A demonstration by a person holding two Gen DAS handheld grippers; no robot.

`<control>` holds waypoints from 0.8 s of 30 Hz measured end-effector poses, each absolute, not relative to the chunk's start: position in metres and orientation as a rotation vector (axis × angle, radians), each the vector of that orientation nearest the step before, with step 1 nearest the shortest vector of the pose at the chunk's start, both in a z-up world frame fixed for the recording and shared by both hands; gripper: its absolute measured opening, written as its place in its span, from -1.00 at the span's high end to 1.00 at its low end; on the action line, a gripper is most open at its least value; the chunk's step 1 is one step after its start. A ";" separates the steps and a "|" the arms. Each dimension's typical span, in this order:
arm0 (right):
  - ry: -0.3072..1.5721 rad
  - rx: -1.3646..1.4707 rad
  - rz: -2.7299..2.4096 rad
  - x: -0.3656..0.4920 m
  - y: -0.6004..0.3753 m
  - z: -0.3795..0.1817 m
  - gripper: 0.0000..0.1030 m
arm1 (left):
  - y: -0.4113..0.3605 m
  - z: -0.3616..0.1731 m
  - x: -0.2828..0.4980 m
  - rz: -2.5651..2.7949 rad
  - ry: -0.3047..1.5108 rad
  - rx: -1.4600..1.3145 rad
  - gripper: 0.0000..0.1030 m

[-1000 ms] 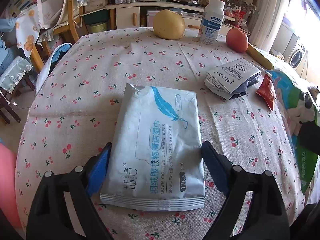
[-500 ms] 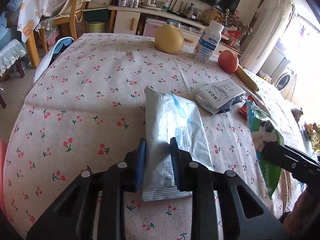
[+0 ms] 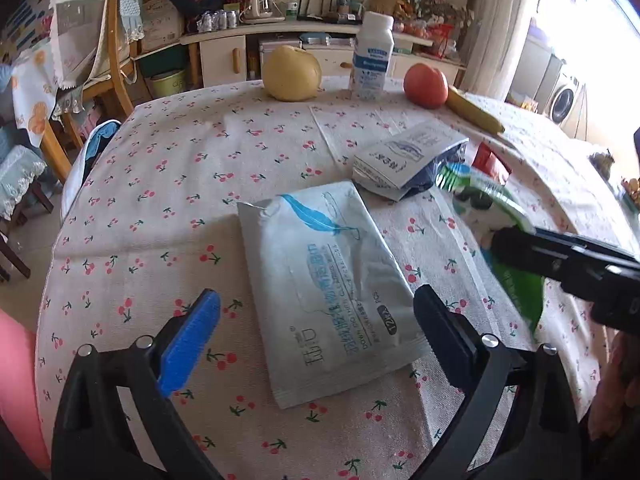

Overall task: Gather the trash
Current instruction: 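Lift the wipes packet with the left tool while the right tool holds the snack bag, then carry the wipes packet to the pink bucket while the right tool carries the snack bag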

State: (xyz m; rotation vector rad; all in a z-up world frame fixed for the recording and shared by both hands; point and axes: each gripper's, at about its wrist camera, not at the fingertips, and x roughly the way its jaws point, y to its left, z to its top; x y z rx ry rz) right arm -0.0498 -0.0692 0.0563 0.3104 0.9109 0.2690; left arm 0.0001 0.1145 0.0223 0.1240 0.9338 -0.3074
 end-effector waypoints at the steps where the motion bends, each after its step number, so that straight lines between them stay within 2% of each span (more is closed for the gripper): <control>1: 0.906 0.311 0.266 -0.050 -0.073 0.058 0.16 | 0.107 0.019 0.001 -0.291 0.939 0.156 -0.89; 4: 0.899 0.328 0.267 -0.051 -0.082 0.059 0.16 | 0.091 0.010 0.007 -0.231 0.947 0.222 -0.89; 11: 0.897 0.334 0.302 -0.052 -0.092 0.060 0.16 | 0.097 0.000 0.025 -0.161 0.993 0.102 -0.92; 13: 0.896 0.336 0.315 -0.050 -0.093 0.061 0.16 | 0.100 0.000 0.026 -0.147 0.981 0.093 -0.83; 15: 0.897 0.337 0.321 -0.049 -0.093 0.061 0.16 | 0.102 0.001 0.024 -0.141 0.970 0.088 -0.64; 18: 0.895 0.341 0.330 -0.049 -0.092 0.063 0.16 | 0.110 0.005 0.021 -0.158 0.961 0.047 -0.47; 24: 0.896 0.336 0.363 -0.052 -0.079 0.064 0.16 | 0.132 0.014 0.015 -0.169 0.942 -0.038 -0.36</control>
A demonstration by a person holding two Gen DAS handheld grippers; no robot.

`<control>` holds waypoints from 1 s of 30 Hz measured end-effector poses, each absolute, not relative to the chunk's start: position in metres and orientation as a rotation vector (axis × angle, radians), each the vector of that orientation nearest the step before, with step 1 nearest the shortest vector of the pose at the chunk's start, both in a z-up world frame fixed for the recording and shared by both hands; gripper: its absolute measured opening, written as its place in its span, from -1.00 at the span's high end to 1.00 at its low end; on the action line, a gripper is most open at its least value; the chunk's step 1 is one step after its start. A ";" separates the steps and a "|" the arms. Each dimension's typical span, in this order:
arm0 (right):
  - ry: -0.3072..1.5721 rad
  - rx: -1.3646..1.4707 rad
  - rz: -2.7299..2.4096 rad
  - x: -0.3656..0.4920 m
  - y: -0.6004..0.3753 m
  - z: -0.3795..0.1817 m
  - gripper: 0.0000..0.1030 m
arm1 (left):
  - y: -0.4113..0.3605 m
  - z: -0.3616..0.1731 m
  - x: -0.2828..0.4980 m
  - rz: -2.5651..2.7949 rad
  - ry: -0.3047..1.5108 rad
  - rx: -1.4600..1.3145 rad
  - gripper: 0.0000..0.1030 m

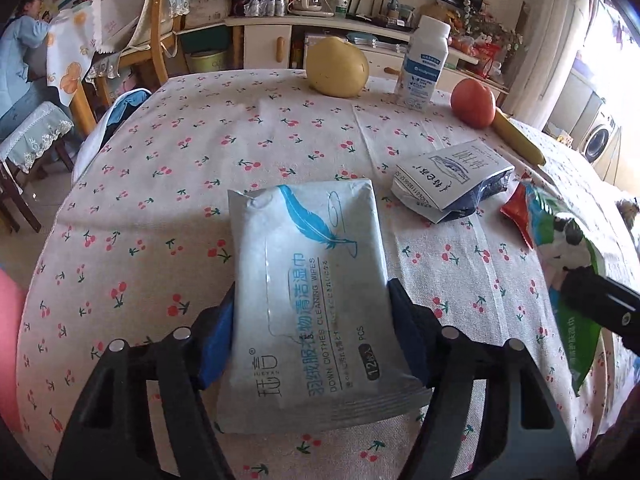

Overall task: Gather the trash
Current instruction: 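Carry the wipes packet to the pink bucket while the right tool carries the snack bag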

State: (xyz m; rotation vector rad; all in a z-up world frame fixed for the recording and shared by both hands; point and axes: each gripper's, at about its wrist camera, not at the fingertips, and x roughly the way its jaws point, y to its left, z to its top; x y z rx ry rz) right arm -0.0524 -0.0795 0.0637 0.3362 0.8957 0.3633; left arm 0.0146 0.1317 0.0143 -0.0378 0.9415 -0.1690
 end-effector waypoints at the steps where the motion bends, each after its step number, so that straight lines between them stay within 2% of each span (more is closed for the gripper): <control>1: 0.900 0.341 0.371 -0.052 -0.077 0.063 0.16 | 0.137 0.017 0.013 -0.167 0.935 -0.054 -0.36; 16: 0.948 0.415 0.537 -0.044 0.002 0.062 0.16 | 0.270 0.072 -0.026 0.009 0.752 -0.321 -0.37; 30: 0.956 0.322 0.781 -0.037 0.167 0.097 0.16 | 0.419 0.091 -0.081 0.377 0.621 -0.554 -0.38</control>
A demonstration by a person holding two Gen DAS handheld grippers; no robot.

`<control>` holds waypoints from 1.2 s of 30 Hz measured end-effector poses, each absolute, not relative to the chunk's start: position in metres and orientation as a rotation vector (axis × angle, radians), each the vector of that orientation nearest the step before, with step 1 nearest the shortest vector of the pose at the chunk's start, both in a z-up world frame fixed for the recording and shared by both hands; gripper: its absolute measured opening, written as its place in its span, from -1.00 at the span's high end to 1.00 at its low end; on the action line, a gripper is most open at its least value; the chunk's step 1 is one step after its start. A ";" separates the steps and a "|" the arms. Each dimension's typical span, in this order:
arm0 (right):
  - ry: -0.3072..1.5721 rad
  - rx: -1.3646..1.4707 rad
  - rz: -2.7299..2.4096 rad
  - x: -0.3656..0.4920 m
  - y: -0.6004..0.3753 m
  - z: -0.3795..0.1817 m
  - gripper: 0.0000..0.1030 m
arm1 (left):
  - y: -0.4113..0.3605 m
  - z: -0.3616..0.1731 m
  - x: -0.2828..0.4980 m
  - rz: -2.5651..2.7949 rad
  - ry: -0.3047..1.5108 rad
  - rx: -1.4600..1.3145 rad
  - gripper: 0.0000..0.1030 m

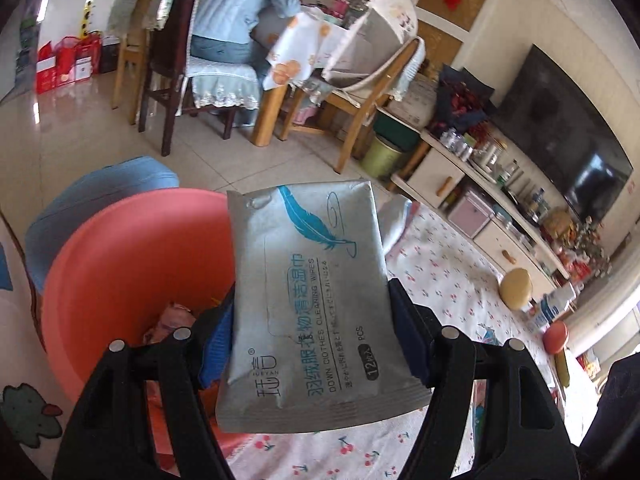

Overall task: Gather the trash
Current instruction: 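Carry the wipes packet to the pink bucket while the right tool carries the snack bag, then open the left tool to drop the wipes packet while the right tool drops the snack bag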

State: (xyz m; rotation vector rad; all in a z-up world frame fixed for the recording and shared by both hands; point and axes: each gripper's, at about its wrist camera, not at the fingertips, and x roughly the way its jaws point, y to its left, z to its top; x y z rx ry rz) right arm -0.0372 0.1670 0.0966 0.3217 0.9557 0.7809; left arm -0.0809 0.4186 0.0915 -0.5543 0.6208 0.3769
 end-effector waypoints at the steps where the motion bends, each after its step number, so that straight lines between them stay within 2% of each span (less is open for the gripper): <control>1: 0.952 0.308 0.798 -0.037 0.181 0.100 0.16 | 0.428 0.092 -0.084 0.402 0.614 -0.574 -0.38; 13: 0.976 0.221 0.919 -0.032 0.304 0.108 0.15 | 0.510 0.078 -0.119 0.589 0.582 -0.779 -0.39; 16: 1.008 0.205 0.920 -0.029 0.324 0.101 0.08 | 0.521 0.073 -0.120 0.626 0.603 -0.805 -0.43; 19: 1.007 0.208 0.902 -0.029 0.328 0.097 0.01 | 0.524 0.069 -0.119 0.653 0.611 -0.809 -0.47; 21: 0.978 0.214 0.884 -0.031 0.319 0.101 -0.29 | 0.523 0.069 -0.119 0.680 0.613 -0.780 -0.56; 23: 0.939 0.206 0.861 -0.033 0.308 0.108 -0.38 | 0.520 0.072 -0.119 0.694 0.594 -0.760 -0.58; 26: 0.880 0.167 0.799 -0.038 0.287 0.116 -0.65 | 0.514 0.075 -0.117 0.700 0.565 -0.719 -0.67; 30: 0.832 0.101 0.734 -0.048 0.260 0.120 -0.75 | 0.499 0.082 -0.110 0.669 0.532 -0.639 -0.71; 36: 0.813 0.047 0.668 -0.059 0.224 0.115 -0.76 | 0.468 0.095 -0.105 0.595 0.413 -0.514 -0.72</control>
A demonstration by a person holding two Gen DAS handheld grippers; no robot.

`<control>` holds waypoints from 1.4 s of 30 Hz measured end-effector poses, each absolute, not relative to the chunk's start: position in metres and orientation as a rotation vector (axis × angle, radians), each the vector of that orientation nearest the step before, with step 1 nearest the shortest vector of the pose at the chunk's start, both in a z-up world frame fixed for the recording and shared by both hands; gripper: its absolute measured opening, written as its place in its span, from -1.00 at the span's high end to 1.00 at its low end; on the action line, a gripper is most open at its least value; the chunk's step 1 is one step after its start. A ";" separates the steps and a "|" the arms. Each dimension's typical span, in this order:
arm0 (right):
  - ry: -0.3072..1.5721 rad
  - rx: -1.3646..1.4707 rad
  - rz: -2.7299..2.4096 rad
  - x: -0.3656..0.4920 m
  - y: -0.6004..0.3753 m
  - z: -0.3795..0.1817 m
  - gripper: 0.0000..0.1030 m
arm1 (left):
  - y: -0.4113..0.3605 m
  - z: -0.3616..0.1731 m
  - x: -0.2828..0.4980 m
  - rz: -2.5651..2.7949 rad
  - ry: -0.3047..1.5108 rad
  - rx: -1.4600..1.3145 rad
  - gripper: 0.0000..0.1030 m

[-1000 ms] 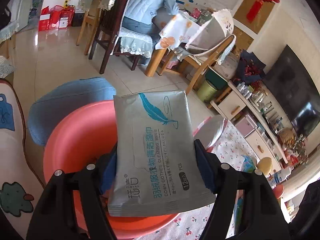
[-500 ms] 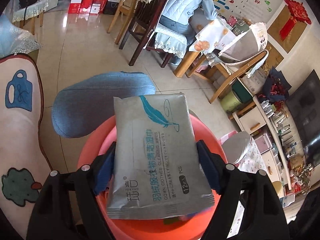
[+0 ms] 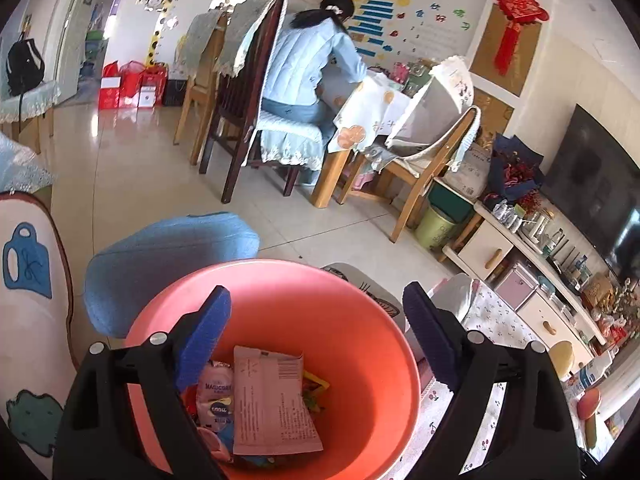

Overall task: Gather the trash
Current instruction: 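Open the left tool to drop the wipes packet while the right tool drops the snack bag, then withdraw both open tools from the bucket back over the table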

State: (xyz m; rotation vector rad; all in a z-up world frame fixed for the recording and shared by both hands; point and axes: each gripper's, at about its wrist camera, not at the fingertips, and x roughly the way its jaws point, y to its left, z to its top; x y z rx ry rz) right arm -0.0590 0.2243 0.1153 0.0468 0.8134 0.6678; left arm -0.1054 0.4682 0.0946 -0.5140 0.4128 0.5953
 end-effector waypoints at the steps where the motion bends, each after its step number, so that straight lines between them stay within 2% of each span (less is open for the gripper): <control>1: 0.814 0.043 0.662 -0.061 0.219 0.114 -0.76 | 0.464 0.095 -0.103 0.574 0.407 -0.504 -0.72; 5: 0.820 0.035 0.638 -0.065 0.197 0.110 -0.76 | 0.447 0.100 -0.095 0.521 0.375 -0.473 -0.72; 9: 0.813 0.041 0.619 -0.069 0.174 0.109 -0.76 | 0.425 0.104 -0.089 0.480 0.349 -0.409 -0.84; 23: 0.725 0.089 0.552 -0.087 0.115 0.104 -0.83 | 0.370 0.096 -0.065 0.408 0.528 -0.237 -0.88; 42: 0.595 0.050 0.536 -0.096 0.071 0.104 -0.90 | 0.318 0.086 -0.051 0.269 0.551 -0.197 -0.88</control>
